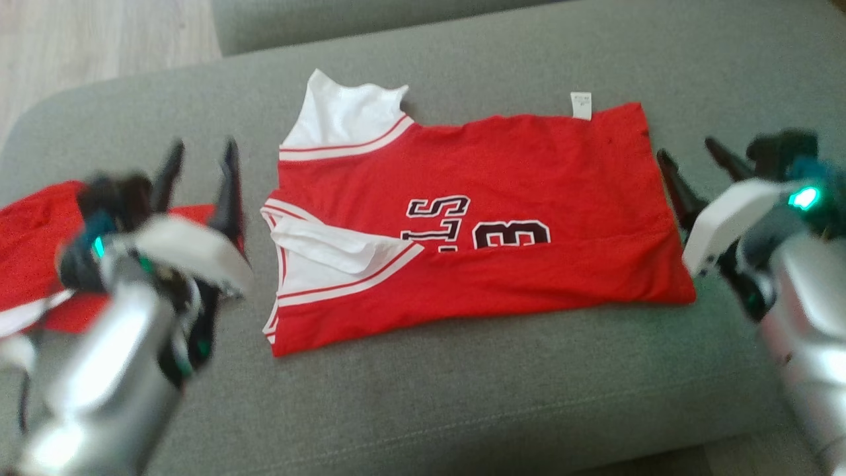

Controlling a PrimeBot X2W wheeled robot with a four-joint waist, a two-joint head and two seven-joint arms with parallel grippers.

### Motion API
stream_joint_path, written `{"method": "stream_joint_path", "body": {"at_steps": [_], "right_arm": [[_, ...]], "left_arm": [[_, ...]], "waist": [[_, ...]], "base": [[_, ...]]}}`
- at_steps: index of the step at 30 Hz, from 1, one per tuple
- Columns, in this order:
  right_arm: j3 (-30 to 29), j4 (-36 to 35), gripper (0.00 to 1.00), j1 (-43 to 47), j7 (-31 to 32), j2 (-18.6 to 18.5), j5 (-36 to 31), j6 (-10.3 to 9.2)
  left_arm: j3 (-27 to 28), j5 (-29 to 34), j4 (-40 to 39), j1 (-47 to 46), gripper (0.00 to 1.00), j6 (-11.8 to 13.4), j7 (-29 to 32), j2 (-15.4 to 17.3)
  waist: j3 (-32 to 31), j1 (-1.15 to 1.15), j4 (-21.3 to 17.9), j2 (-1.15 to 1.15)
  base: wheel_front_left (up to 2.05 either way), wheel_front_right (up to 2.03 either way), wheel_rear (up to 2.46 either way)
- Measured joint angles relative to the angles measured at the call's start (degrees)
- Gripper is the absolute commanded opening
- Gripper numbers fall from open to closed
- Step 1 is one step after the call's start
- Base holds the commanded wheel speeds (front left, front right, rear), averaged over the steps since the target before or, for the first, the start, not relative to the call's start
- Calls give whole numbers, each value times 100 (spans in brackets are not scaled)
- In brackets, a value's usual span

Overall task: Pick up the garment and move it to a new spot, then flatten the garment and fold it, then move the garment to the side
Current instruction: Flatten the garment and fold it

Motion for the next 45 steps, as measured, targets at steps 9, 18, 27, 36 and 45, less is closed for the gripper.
{"method": "stream_joint_path", "body": {"at_steps": [9,18,27,36,45], "right_arm": [[-1300,-1007,100,1473,-575,921,-1045,0],[-1969,-2061,100,2759,-366,1530,-1728,0],[-1861,-2750,100,2877,-166,1552,-1679,0],[-1878,-2940,100,2982,-116,1556,-1677,0],[-2282,-2573,100,2971,48,1574,-1317,0]], "left_arm": [[652,797,-849,2099,100,211,0,-672],[639,1251,126,2424,100,99,1,-1222],[980,1336,1532,2018,100,116,1,-1441],[1001,1287,2337,1573,35,-225,-40,-1636],[949,1270,2486,1393,0,-454,-40,-1762]], "waist": [[-388,0,15,0],[-358,0,-134,0],[-194,0,-436,0],[-85,0,-577,0],[-100,0,-447,0]], "base": [[0,0,0],[0,0,0],[0,0,0],[0,0,0],[0,0,0]]}}
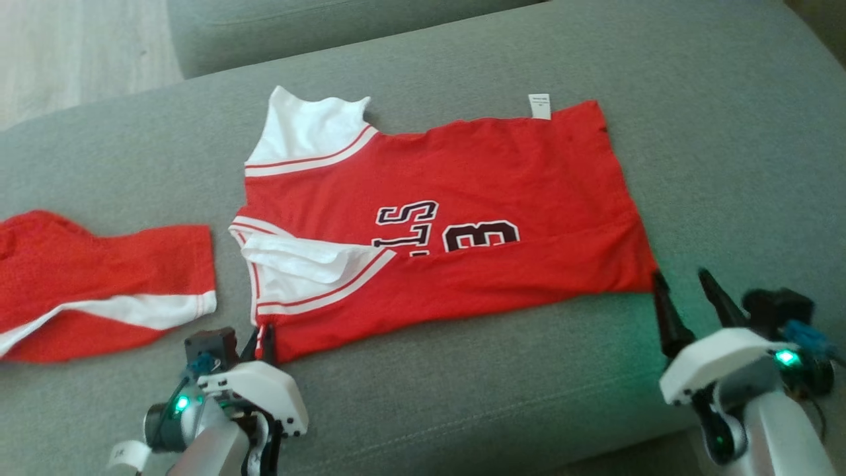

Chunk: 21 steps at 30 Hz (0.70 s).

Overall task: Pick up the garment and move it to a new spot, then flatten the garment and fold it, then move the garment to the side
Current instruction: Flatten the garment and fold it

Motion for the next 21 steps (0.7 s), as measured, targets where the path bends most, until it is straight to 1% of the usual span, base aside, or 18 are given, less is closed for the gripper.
{"method": "stream_joint_path", "body": {"at_steps": [3,6,9,11,13,21], "right_arm": [[-305,448,100,-19,88,2,292,0],[-573,1028,100,-147,120,3,520,0],[-728,1618,100,-458,78,4,782,0],[-868,2052,100,-734,5,8,1094,0],[-936,2468,100,-984,-101,5,1358,0],[-959,3798,100,-1705,-490,4,1396,0]], "left_arm": [[58,30,-259,43,0,5,5,-9],[142,216,-762,158,0,42,5,-1],[142,381,-1156,307,0,58,5,-2],[119,482,-1343,410,0,55,5,-3],[99,532,-1460,481,0,3,5,-5],[-14,628,-1675,500,0,5,5,2]], "waist": [[-11,0,101,0],[-10,0,208,0],[0,0,309,0],[11,0,376,0],[31,0,434,0],[135,0,529,0]], "base": [[0,0,0],[0,0,0],[0,0,0],[0,0,0],[0,0,0],[0,0,0]]}}
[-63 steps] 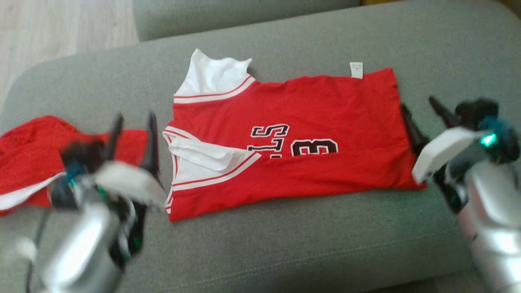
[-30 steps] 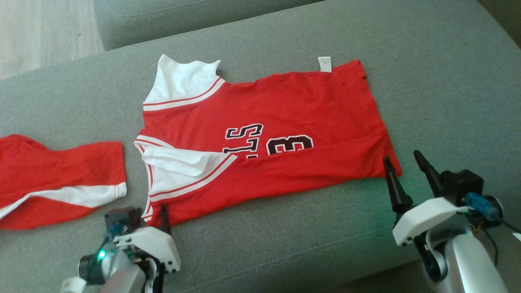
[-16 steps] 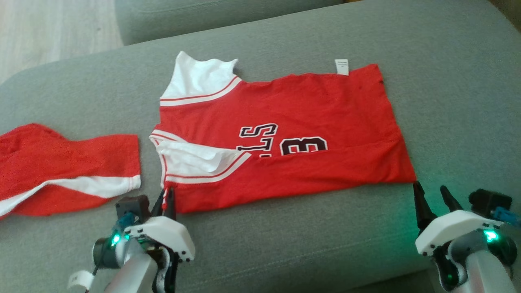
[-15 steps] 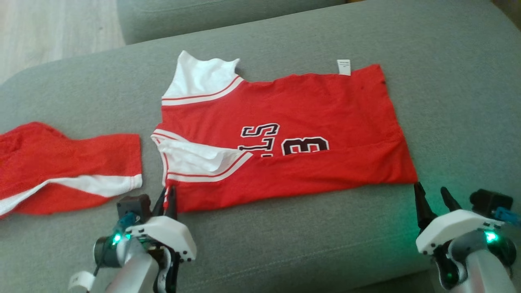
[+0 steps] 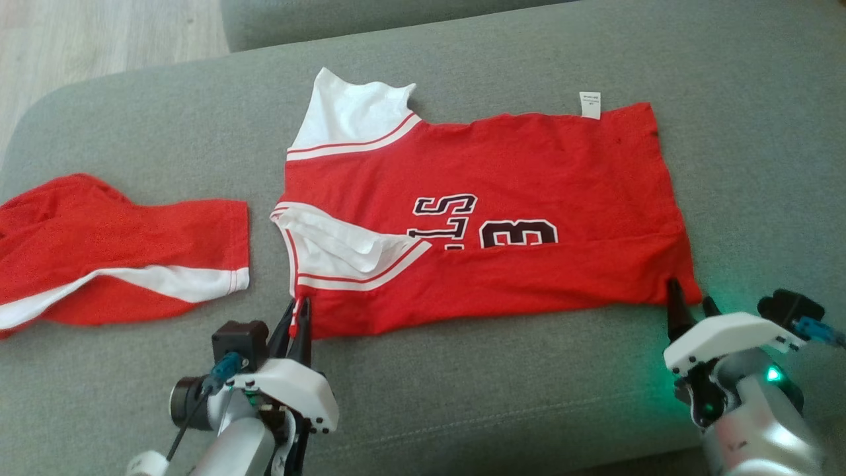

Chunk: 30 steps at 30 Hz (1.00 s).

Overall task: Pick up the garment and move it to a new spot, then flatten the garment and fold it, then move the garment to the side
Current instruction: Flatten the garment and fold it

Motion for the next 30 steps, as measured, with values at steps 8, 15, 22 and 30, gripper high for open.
{"method": "stream_joint_path", "body": {"at_steps": [8,15,22,30], "right_arm": [[-24,865,77,-580,-297,-52,-36,0],[279,1224,0,-785,-443,-81,-152,0],[129,1310,0,-779,-444,-101,-660,0],[59,1408,0,-753,-298,-197,-988,0]], "left_arm": [[-37,0,-70,-1,0,1,0,29],[-55,0,-60,0,0,7,1,51],[-134,0,5,125,0,27,43,82],[-211,-7,35,448,0,59,51,148]], "waist": [[82,0,73,0],[15,0,69,0],[-223,0,-10,0],[-517,0,-89,0]], "base": [[0,0,0],[0,0,0],[0,0,0],[0,0,0]]}}
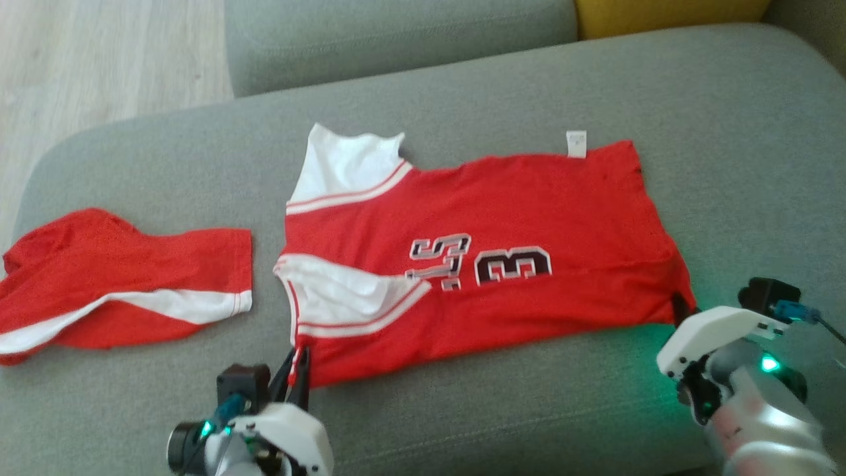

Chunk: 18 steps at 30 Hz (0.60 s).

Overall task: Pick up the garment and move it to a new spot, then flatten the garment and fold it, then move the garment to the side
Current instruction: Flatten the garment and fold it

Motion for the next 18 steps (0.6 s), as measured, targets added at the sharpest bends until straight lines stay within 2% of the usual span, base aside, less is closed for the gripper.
{"method": "stream_joint_path", "body": {"at_steps": [8,18], "right_arm": [[-85,49,0,221,458,-187,-124,0],[10,-131,0,489,905,-230,-215,0]], "left_arm": [[-4,-60,-160,335,0,54,90,148],[-203,-62,-377,678,0,53,430,290]], "waist": [[-189,0,-61,0],[-250,0,-83,0]], "base": [[0,0,0],[0,0,0]]}}
